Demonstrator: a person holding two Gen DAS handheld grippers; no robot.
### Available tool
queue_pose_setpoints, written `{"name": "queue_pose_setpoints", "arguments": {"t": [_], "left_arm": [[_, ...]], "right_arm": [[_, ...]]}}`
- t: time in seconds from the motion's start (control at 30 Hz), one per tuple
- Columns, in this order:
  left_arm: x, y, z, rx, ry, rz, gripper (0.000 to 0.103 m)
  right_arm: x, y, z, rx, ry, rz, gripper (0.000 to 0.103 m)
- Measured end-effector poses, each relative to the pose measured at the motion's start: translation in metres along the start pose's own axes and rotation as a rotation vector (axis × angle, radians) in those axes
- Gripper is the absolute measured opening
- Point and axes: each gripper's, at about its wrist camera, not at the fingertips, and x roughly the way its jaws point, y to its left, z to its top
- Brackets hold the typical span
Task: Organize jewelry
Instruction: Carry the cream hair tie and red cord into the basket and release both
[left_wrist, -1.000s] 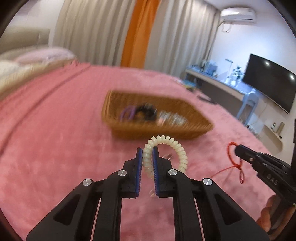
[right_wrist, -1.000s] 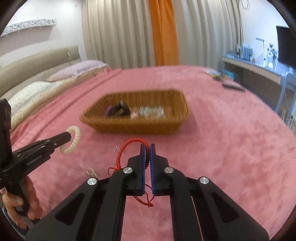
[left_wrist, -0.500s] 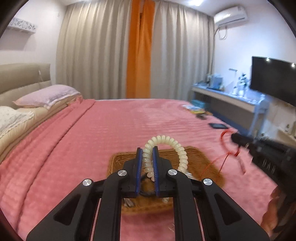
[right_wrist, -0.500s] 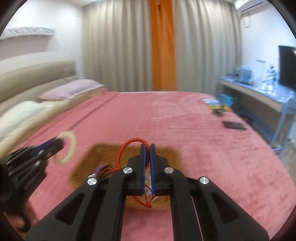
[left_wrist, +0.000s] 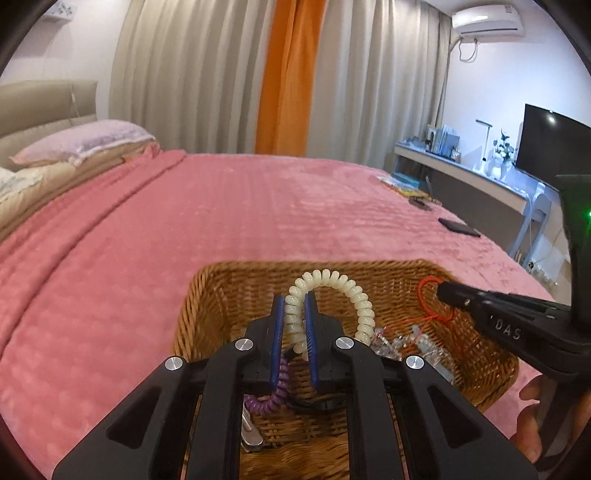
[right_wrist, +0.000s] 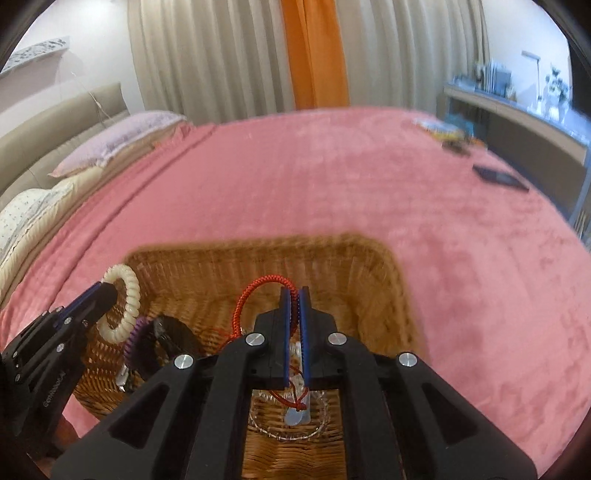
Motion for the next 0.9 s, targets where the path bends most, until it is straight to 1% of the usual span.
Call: {"name": "queue_pose_setpoints", "arguments": {"t": [0.03,0.07,0.1,0.2,0.27,0.3,0.33,0.37,0.4,0.43,0.57,0.63,0.7,0.73,0.77,0.8,0.87,0.9], "left_arm": [[0.001,0.001,-0.001,-0.001,0.007,-0.009,0.01],[0.002,0.004,-0.001,-0.013,0.014,-0.04,0.01],[0.002,0.006,-0.002,-0.023,0.02,-0.053,0.01],[0.004,0.01,-0.002,-0.038,0.031,-0.06,0.01],[0.006,0.011,-0.003,-0.041,0.038,-0.059,0.011],[0.006,0.011,-0.003,-0.044,0.038,-0.059,0.012],[0.006,0.011,-0.003,-0.048,0.039,-0.06,0.019],[0.004,0.012,-0.002,-0.053,0.031,-0.063,0.028],[0.002,0.013,-0.002,-0.055,0.021,-0.062,0.032],[-0.001,0.013,-0.001,-0.056,0.013,-0.061,0.04],[-0.015,0.014,0.003,-0.068,-0.041,-0.063,0.041],[-0.029,0.019,0.006,-0.109,-0.088,-0.083,0.041],[-0.043,0.02,0.008,-0.125,-0.129,-0.086,0.041],[-0.055,0.02,0.01,-0.126,-0.157,-0.087,0.042],[-0.063,0.02,0.011,-0.128,-0.17,-0.089,0.048],[-0.072,0.02,0.012,-0.13,-0.186,-0.093,0.051],[-0.095,0.016,0.012,-0.121,-0.213,-0.105,0.052],[-0.105,0.014,0.013,-0.109,-0.221,-0.112,0.053]], "right_arm": [[0.004,-0.002,-0.002,0.014,0.021,0.009,0.003],[0.007,-0.002,-0.003,0.023,0.033,0.016,0.003],[0.009,-0.004,-0.004,0.034,0.047,0.026,0.003],[0.012,-0.008,-0.005,0.048,0.057,0.026,0.004],[0.014,-0.009,-0.007,0.066,0.075,0.052,0.004],[0.014,-0.01,-0.006,0.073,0.079,0.068,0.004],[0.012,-0.011,-0.004,0.081,0.074,0.091,0.004],[0.01,-0.012,-0.004,0.083,0.07,0.102,0.004],[0.009,-0.012,-0.004,0.084,0.068,0.108,0.004],[0.006,-0.013,-0.004,0.088,0.062,0.116,0.007],[-0.002,-0.014,-0.003,0.087,0.043,0.132,0.008],[-0.009,-0.014,-0.002,0.082,0.014,0.132,0.008],[-0.019,-0.011,0.0,0.06,-0.015,0.134,0.009],[-0.027,-0.006,0.0,0.038,-0.022,0.145,0.011],[-0.034,-0.004,-0.001,0.029,-0.027,0.16,0.012],[-0.047,0.001,-0.002,0.022,-0.042,0.181,0.015],[-0.067,0.008,-0.004,0.006,-0.072,0.181,0.024],[-0.084,0.014,-0.006,-0.007,-0.103,0.178,0.037]]}}
